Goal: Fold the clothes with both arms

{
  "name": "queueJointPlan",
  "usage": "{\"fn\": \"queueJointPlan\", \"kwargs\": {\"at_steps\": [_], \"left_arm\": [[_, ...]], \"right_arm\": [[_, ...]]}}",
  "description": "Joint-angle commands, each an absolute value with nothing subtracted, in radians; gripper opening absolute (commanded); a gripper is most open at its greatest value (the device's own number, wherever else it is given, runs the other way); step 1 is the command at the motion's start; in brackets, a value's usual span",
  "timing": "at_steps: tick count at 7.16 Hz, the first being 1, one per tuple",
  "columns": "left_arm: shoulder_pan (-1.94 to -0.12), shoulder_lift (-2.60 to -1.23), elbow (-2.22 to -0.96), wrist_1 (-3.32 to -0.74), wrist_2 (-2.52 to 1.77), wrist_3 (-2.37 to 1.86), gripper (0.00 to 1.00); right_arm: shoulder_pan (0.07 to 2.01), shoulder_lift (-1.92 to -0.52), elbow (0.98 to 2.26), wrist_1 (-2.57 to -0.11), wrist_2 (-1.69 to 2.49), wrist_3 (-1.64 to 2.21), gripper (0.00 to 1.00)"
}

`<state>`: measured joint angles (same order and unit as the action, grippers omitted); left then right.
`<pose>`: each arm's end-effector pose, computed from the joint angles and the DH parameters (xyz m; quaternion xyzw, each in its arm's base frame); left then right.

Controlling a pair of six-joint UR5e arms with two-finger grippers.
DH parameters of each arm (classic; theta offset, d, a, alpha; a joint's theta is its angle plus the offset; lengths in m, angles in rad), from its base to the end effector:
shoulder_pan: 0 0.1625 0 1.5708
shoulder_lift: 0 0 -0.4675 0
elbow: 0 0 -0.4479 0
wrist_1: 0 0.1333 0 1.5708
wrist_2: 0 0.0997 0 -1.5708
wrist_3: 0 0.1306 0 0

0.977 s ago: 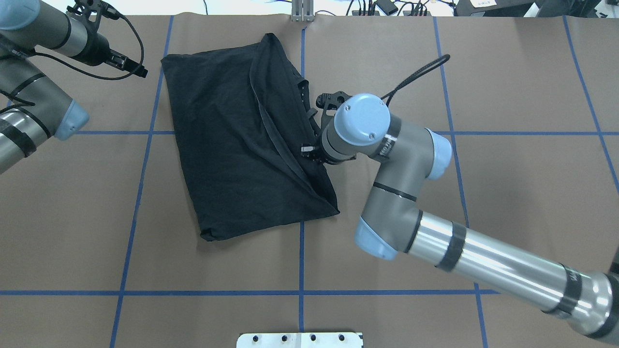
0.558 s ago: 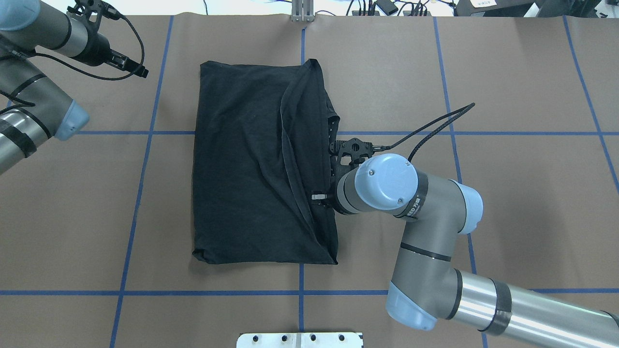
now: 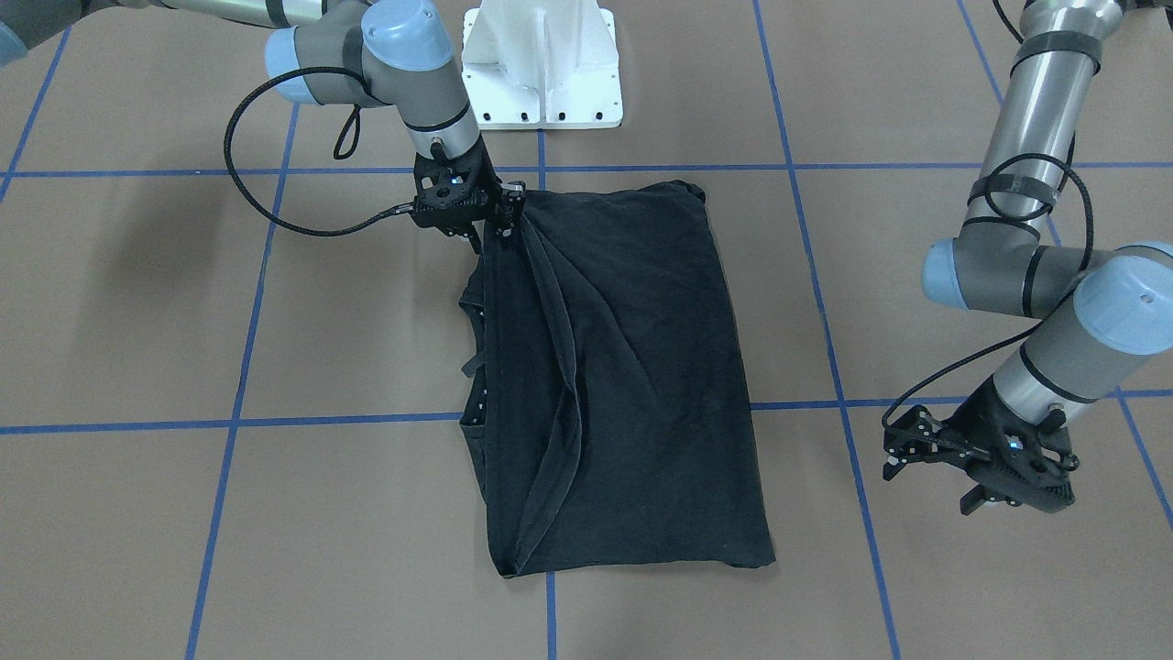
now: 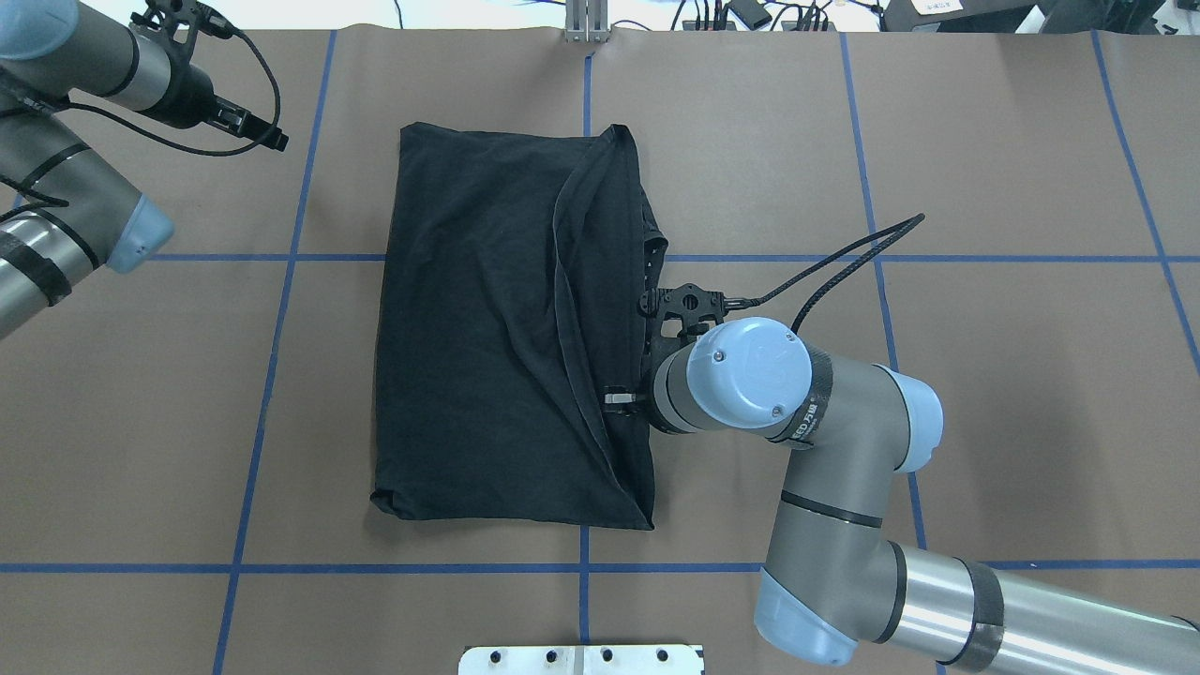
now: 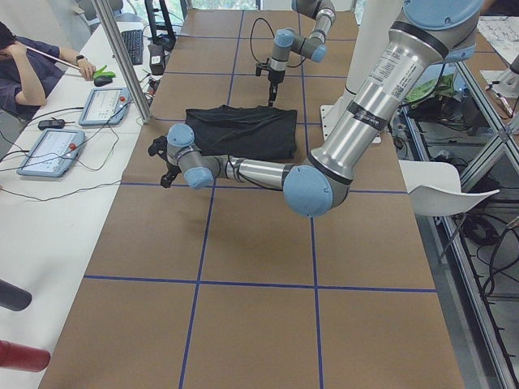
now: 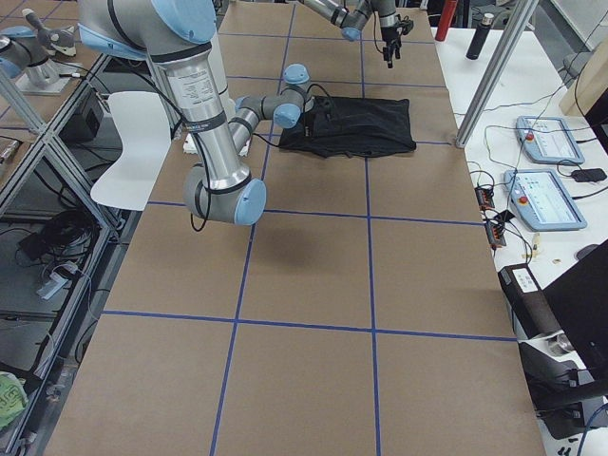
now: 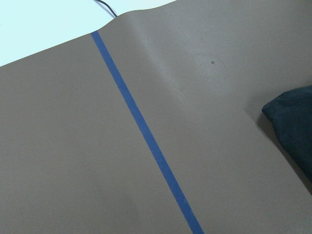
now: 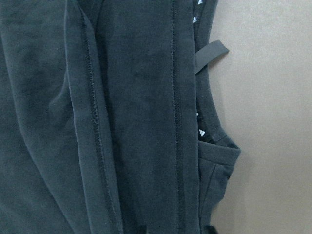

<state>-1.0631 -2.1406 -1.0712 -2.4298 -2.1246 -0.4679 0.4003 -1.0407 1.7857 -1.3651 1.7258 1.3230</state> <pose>0.3556 -0.7722 0.5113 0.2662 0.4179 0.1396 0.8573 -0.6269 -0.3881 0.2560 0.0800 -0.4544 0.0322 0.8866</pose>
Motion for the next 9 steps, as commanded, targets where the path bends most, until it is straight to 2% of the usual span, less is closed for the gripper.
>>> {"fn": "queueJointPlan", "kwargs": {"at_steps": [1, 3, 4, 5, 6, 9], "left_arm": [[-1.063, -2.141, -1.072, -2.430, -2.125, -0.468, 1.00], [-1.063, -2.140, -1.072, -2.430, -2.125, -0.468, 1.00], [-1.062, -2.141, -1.072, -2.430, -2.125, -0.468, 1.00], [-1.062, -2.141, -1.072, -2.430, -2.125, -0.469, 1.00], [-1.062, -2.141, -1.072, -2.430, -2.125, -0.469, 1.00], [-1.062, -2.140, -1.072, -2.430, -2.125, -0.469, 1.00]], "right_arm": [[0.394, -0.984, 1.792, -1.475, 1.744, 1.309, 0.99], [0.350, -0.960, 1.795, -1.569, 1.724, 1.122, 0.78], [0.325, -0.959, 1.795, -1.603, 1.698, 1.042, 0.74], [0.310, -0.960, 1.796, -1.618, 1.683, 0.985, 0.64], [0.298, -0.959, 1.795, -1.629, 1.681, 0.953, 0.46], [0.276, -0.950, 1.796, -1.628, 1.689, 0.884, 0.44]]}}
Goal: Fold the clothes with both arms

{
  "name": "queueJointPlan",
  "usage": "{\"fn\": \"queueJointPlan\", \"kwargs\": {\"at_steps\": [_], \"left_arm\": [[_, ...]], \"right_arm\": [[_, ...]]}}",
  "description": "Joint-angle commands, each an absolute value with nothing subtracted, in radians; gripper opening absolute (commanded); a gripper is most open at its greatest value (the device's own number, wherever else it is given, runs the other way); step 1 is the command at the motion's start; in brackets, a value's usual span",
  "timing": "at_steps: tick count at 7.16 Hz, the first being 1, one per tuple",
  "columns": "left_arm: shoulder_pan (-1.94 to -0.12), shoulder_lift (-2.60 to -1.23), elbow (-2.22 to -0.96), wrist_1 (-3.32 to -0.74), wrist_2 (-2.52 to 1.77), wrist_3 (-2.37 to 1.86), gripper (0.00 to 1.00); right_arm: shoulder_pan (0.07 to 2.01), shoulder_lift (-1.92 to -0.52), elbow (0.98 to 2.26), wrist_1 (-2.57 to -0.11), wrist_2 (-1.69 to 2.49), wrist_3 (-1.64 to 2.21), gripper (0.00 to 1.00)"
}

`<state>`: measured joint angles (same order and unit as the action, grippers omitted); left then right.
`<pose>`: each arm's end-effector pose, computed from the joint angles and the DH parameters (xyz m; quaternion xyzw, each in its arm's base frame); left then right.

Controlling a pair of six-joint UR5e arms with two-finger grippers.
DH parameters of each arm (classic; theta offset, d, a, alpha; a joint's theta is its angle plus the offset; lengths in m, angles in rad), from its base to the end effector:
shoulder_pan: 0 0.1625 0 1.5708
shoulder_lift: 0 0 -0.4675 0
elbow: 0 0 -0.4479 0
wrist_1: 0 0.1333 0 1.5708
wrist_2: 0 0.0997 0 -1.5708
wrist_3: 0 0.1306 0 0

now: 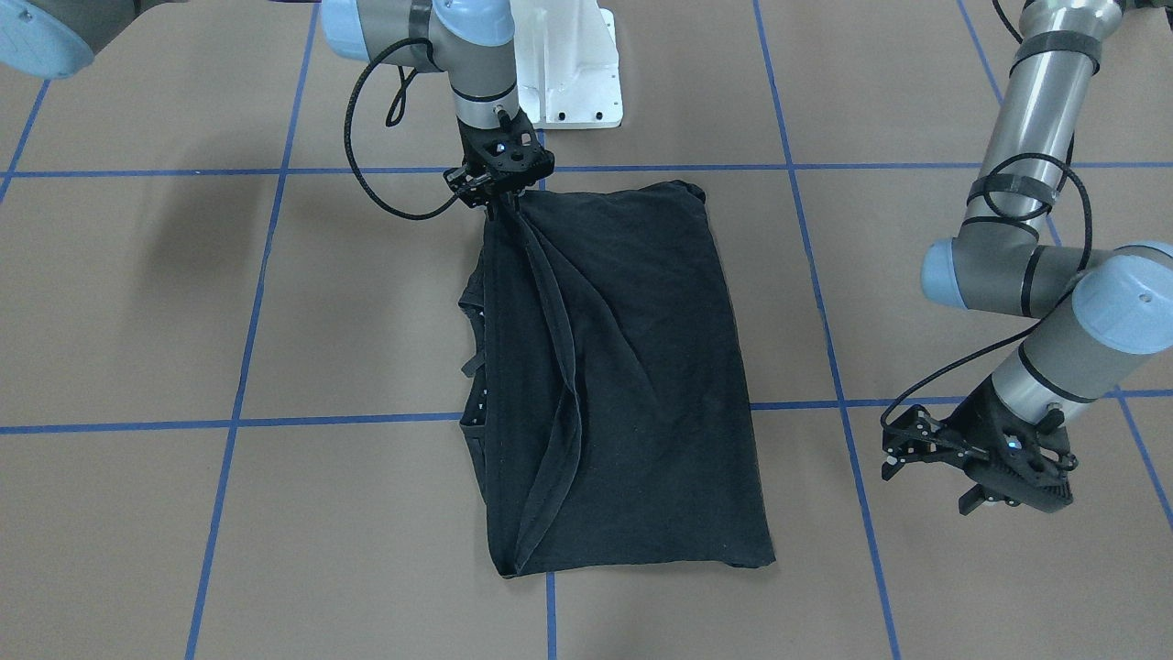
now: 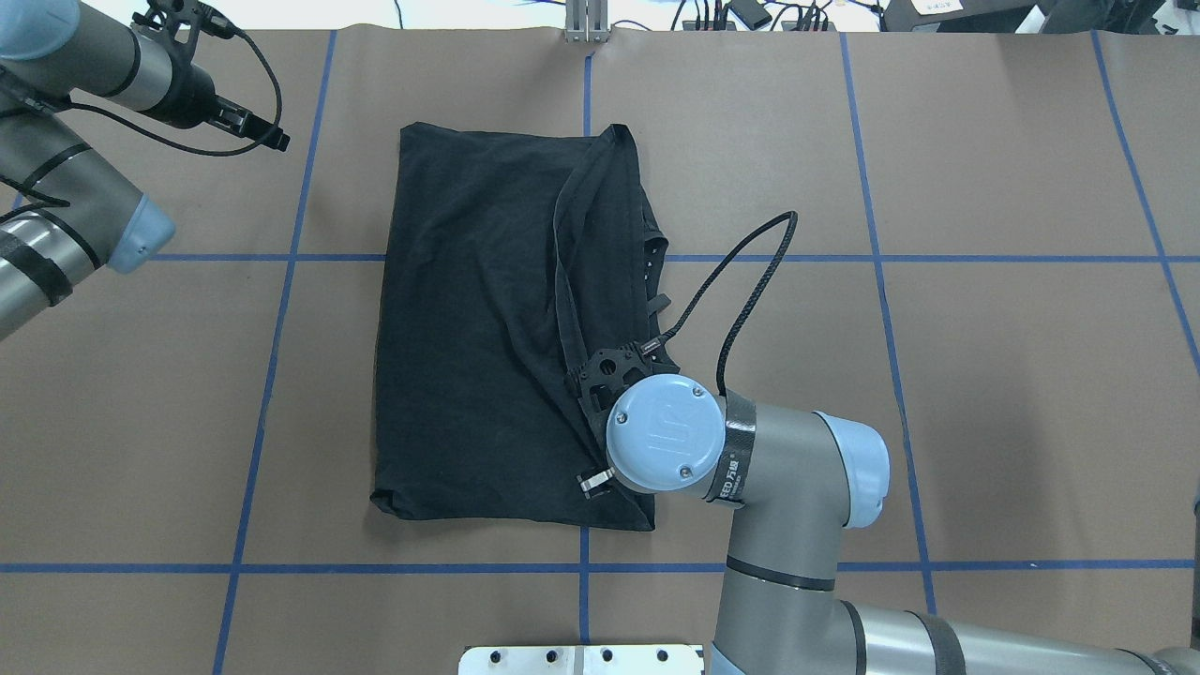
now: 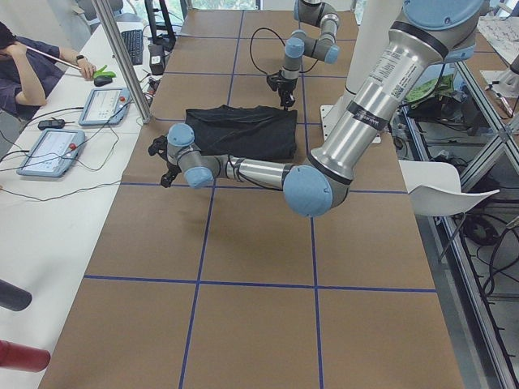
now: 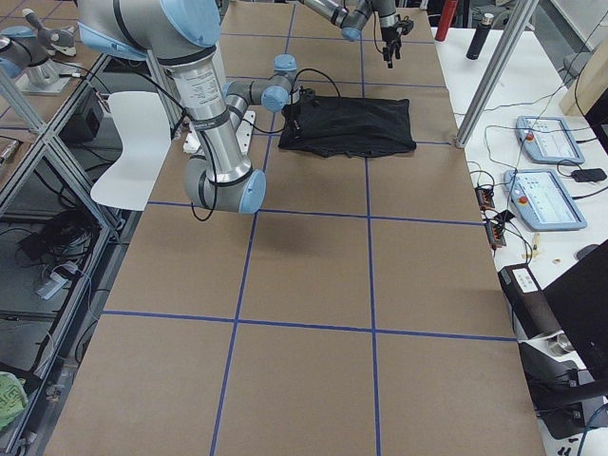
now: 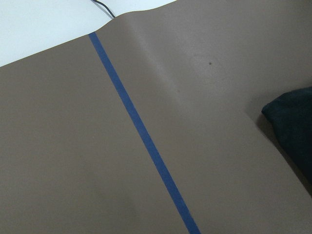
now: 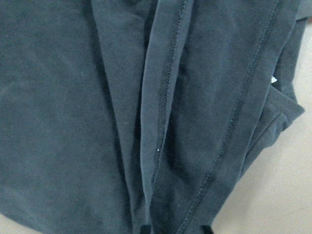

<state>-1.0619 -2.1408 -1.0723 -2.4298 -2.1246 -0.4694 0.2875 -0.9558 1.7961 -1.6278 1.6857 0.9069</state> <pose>0.3566 -0.7717 0.5105 0.2662 0.4184 0.1396 0.8571 -0.6672 -0.3207 0.2323 0.1273 -0.3631 -0.1942 0.9024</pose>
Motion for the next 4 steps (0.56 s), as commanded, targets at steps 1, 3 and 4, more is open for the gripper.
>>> {"fn": "queueJointPlan", "kwargs": {"at_steps": [1, 3, 4], "left_arm": [[-1.062, -2.140, -1.072, -2.430, -2.125, -0.469, 1.00], [-1.062, -2.140, -1.071, -2.430, -2.125, -0.469, 1.00], [-1.062, -2.140, -1.071, -2.430, -2.125, -0.469, 1.00]], "right_arm": [[0.264, -0.937, 1.789, -1.629, 1.684, 0.884, 0.41], [0.262, -0.937, 1.787, -1.628, 1.686, 0.882, 0.37], [0.264, -0.939, 1.787, -1.629, 1.684, 0.882, 0.29]]}}
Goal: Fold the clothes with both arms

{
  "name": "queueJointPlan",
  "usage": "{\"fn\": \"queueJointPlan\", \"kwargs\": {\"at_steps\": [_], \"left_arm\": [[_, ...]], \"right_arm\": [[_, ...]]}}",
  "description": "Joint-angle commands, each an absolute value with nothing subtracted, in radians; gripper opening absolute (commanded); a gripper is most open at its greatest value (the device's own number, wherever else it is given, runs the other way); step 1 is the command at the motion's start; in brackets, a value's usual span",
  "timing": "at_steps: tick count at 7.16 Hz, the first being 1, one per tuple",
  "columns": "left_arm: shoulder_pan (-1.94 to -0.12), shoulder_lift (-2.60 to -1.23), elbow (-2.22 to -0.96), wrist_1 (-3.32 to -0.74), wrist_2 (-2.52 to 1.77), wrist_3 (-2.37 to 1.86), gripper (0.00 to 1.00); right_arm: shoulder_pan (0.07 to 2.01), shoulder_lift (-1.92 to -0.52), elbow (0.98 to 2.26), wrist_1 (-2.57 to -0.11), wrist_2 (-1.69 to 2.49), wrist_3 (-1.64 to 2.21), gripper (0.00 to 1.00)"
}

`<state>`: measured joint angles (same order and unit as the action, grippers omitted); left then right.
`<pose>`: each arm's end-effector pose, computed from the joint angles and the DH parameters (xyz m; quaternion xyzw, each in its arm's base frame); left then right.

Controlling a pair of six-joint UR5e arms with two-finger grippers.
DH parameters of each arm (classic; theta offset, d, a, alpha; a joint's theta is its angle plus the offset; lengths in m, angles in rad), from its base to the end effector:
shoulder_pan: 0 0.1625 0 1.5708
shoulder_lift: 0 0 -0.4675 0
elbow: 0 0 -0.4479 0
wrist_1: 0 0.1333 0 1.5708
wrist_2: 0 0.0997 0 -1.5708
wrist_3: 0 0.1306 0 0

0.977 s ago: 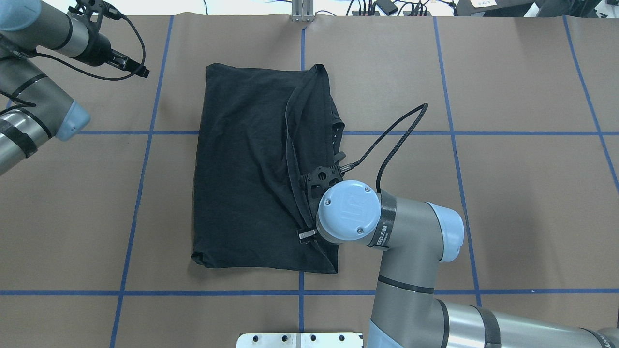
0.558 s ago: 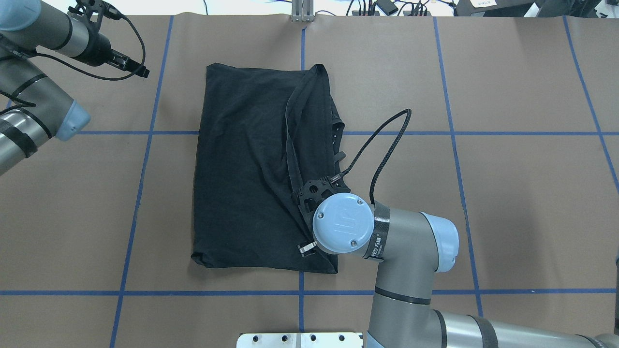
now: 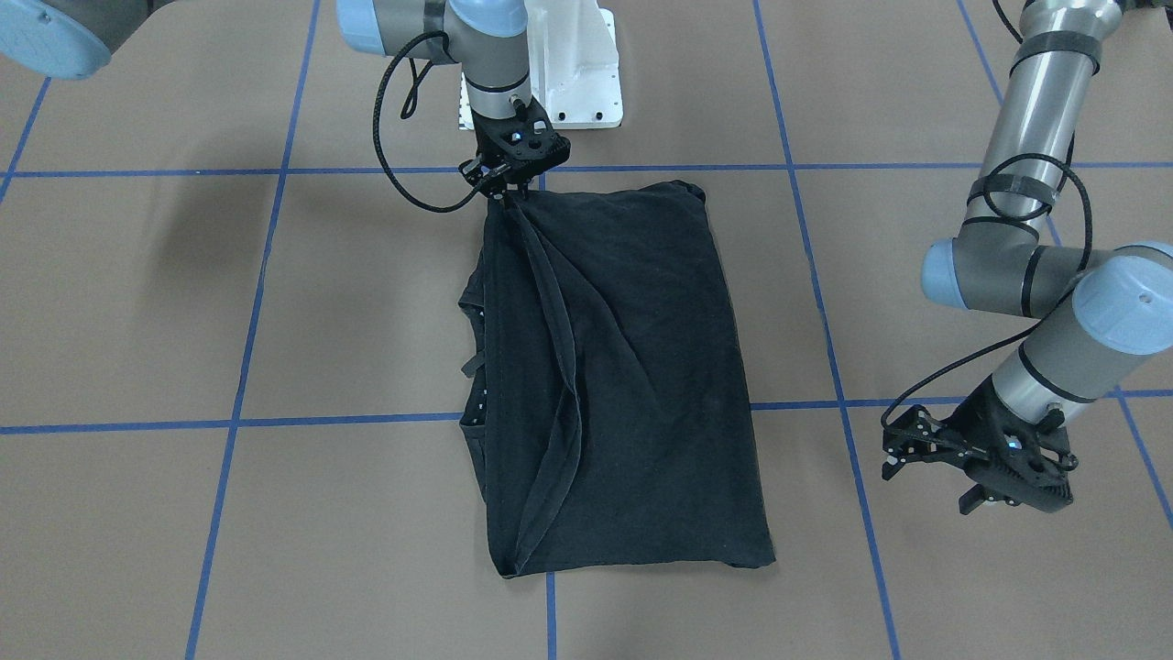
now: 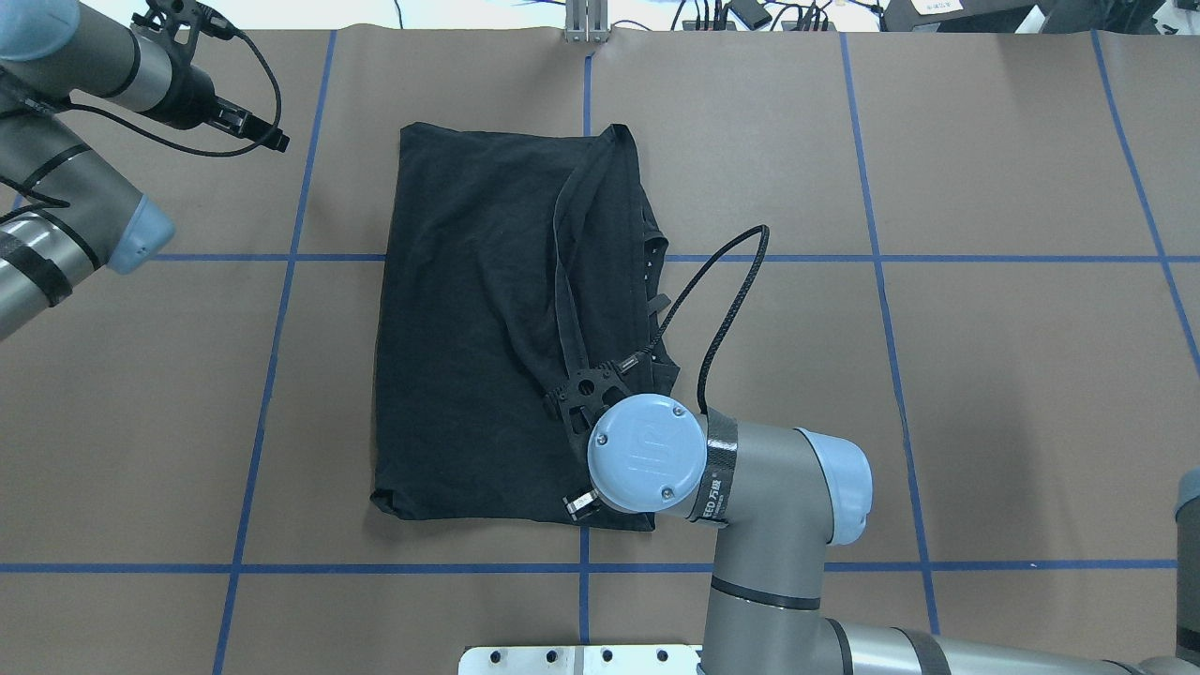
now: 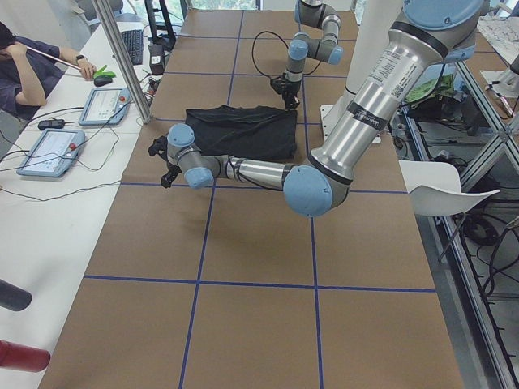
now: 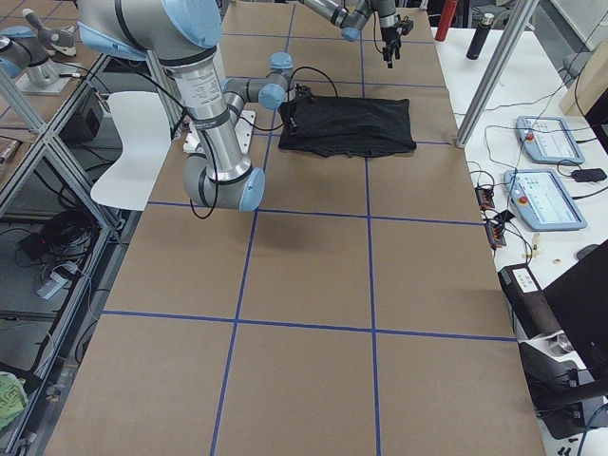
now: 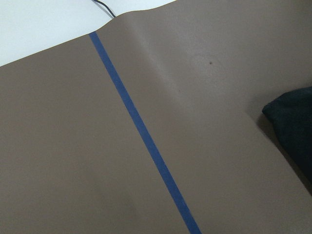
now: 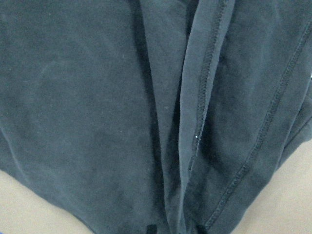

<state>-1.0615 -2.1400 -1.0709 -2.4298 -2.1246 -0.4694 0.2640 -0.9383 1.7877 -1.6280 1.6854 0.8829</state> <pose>0.3568 -0.7714 0.5120 0.2652 0.4182 0.1395 0.8575 -0.6782 -0.3059 0.2234 0.1295 -0.3666 -0.2154 0.8958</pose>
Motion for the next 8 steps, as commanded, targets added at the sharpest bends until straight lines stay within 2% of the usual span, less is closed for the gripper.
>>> {"fn": "queueJointPlan", "kwargs": {"at_steps": [1, 5, 6, 7, 8], "left_arm": [[-1.062, -2.140, -1.071, -2.430, -2.125, -0.469, 1.00], [-1.063, -2.140, -1.074, -2.430, -2.125, -0.469, 1.00], [-1.063, -2.140, -1.075, -2.430, -2.125, -0.469, 1.00], [-1.063, -2.140, -1.075, -2.430, -2.125, -0.469, 1.00], [-1.063, -2.140, -1.077, -2.430, -2.143, -0.469, 1.00]], "right_arm": [[0.265, -0.940, 1.787, -1.629, 1.683, 0.876, 0.21], [0.270, -0.943, 1.783, -1.624, 1.680, 0.854, 0.20], [0.271, -0.943, 1.781, -1.623, 1.680, 0.854, 0.08], [0.272, -0.942, 1.784, -1.623, 1.681, 0.853, 0.00], [0.275, -0.939, 1.792, -1.623, 1.690, 0.853, 0.00]]}}
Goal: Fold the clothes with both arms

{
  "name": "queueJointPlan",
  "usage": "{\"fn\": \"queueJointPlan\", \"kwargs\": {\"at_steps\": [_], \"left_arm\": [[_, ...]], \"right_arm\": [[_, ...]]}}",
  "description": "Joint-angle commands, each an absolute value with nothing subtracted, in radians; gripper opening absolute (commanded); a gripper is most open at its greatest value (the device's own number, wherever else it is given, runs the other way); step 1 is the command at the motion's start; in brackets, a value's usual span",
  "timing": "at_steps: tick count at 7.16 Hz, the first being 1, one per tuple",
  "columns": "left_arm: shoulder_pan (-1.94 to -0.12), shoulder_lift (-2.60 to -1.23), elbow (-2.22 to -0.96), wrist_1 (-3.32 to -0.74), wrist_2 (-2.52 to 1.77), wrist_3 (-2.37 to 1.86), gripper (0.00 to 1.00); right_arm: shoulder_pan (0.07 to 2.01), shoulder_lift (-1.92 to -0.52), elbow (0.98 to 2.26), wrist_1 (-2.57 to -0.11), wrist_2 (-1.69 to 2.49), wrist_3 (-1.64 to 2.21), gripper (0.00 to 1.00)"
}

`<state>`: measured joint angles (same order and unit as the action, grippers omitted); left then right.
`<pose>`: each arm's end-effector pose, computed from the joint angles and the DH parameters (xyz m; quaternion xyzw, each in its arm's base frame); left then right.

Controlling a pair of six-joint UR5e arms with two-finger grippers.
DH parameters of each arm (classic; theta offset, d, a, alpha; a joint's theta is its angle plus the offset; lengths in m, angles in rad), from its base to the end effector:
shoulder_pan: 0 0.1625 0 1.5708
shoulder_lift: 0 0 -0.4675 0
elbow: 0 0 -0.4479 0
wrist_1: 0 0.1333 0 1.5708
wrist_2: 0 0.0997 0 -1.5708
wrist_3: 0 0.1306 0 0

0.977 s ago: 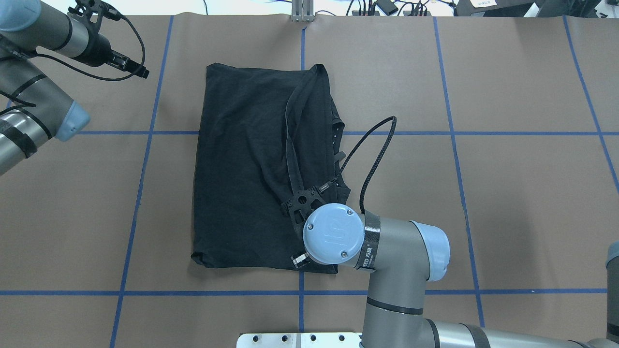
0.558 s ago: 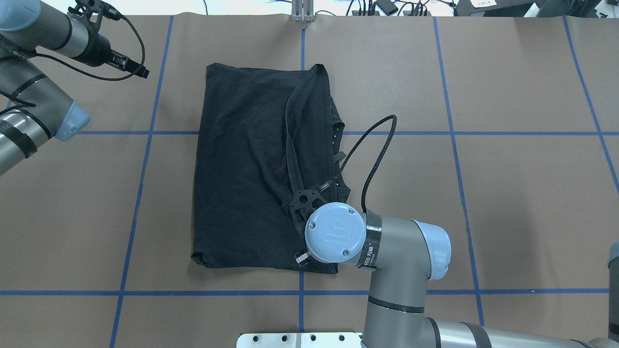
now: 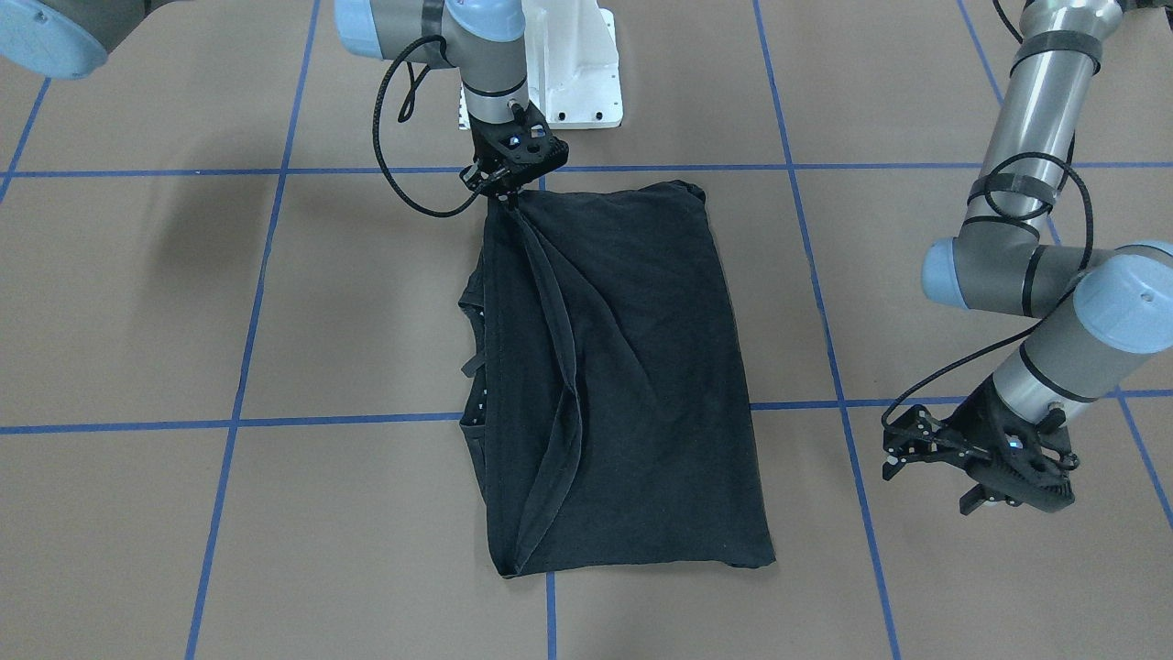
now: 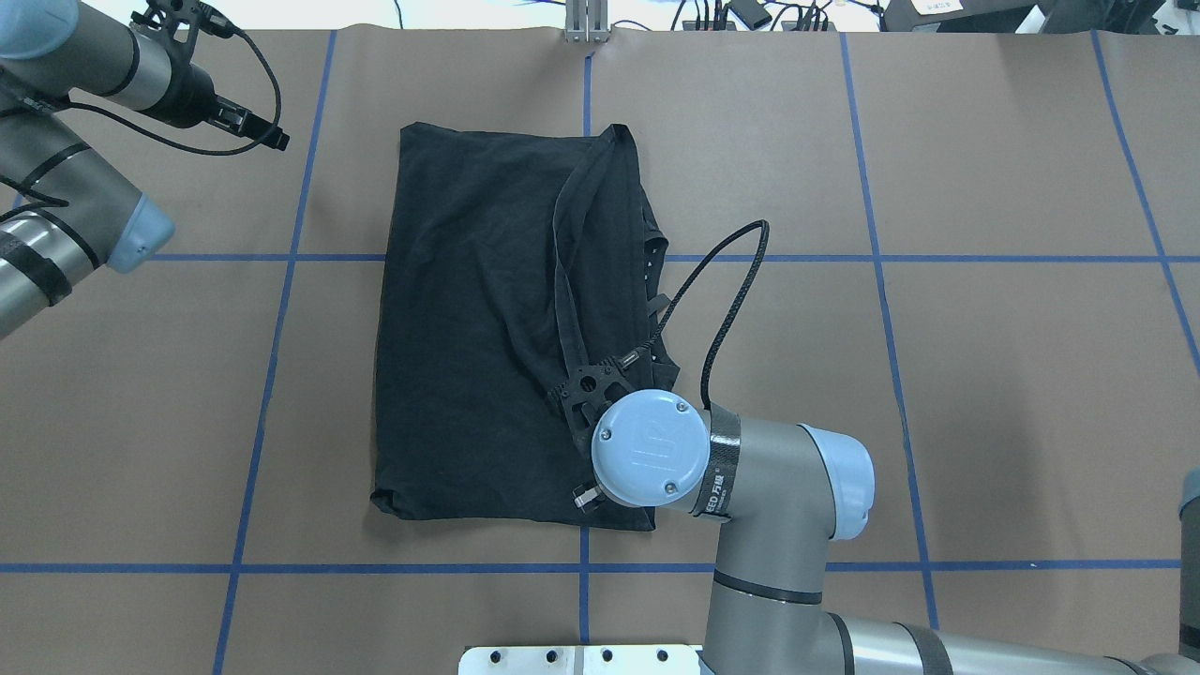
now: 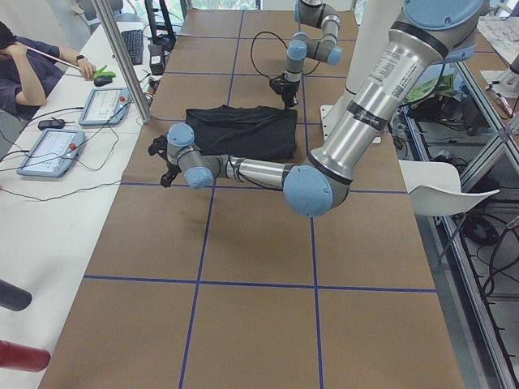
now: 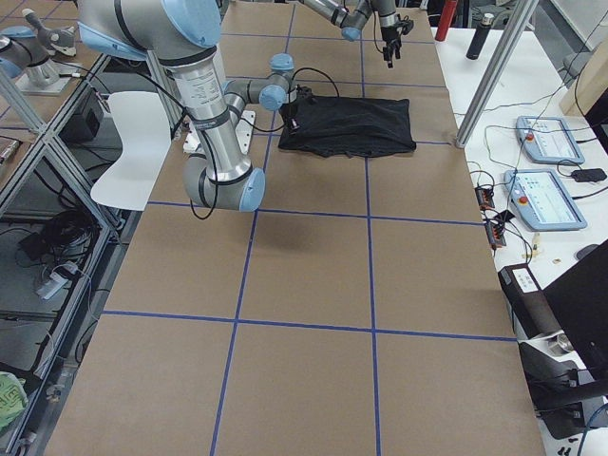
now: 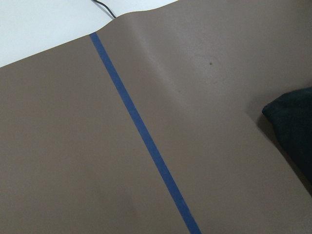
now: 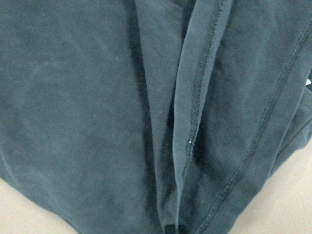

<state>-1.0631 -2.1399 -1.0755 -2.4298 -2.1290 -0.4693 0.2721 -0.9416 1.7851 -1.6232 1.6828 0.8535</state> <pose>0.3557 -0.7713 0.5092 0.2662 0.4202 0.1403 0.8561 -0.6763 -0.3119 0.2263 0.1372 -0.3631 -0.2244 0.8938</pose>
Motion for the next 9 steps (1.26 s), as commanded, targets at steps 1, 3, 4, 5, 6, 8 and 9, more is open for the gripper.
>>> {"fn": "queueJointPlan", "kwargs": {"at_steps": [1, 3, 4, 5, 6, 8, 9], "left_arm": [[-1.065, -2.140, -1.081, -2.430, -2.158, -0.469, 1.00], [-1.063, -2.134, -1.083, -2.430, -2.158, -0.469, 1.00], [-1.063, -2.134, -1.088, -2.430, -2.158, -0.469, 1.00], [-1.063, -2.134, -1.088, -2.430, -2.158, -0.469, 1.00], [-1.063, -2.134, -1.088, -2.430, -2.158, -0.469, 1.00], [-1.063, -2.134, -1.088, -2.430, -2.158, -0.469, 1.00], [-1.063, -2.134, -1.088, -2.430, -2.158, -0.469, 1.00]], "right_arm": [[0.279, -0.945, 1.799, -1.624, 1.695, 0.854, 0.00], [0.281, -1.006, 1.850, -1.628, 1.694, 0.873, 0.00], [0.279, -1.055, 1.886, -1.628, 1.695, 0.908, 0.00], [0.272, -1.093, 1.916, -1.628, 1.697, 0.929, 0.00], [0.261, -1.104, 1.927, -1.628, 1.695, 0.955, 0.00], [0.235, -1.114, 1.927, -1.621, 1.694, 1.037, 0.26], [0.232, -1.121, 1.928, -1.618, 1.689, 1.057, 0.70]]}}
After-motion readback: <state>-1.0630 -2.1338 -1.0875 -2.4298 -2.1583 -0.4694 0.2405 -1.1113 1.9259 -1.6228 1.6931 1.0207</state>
